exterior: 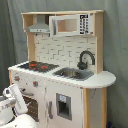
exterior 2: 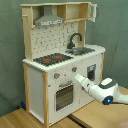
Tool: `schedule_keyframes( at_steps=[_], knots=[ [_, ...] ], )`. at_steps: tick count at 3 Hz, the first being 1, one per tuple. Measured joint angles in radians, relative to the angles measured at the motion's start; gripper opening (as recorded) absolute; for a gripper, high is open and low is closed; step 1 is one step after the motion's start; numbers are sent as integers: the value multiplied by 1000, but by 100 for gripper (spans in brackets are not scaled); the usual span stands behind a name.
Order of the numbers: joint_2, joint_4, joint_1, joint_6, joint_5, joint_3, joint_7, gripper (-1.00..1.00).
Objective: Play with the kitchen
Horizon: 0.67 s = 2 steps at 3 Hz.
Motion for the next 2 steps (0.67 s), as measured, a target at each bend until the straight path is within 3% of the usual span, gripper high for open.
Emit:
schedule_keyframes(
  at_steps=[2],
  knots=[
    [-9, 26, 94, -10, -10, -82, -162, 100]
  ],
)
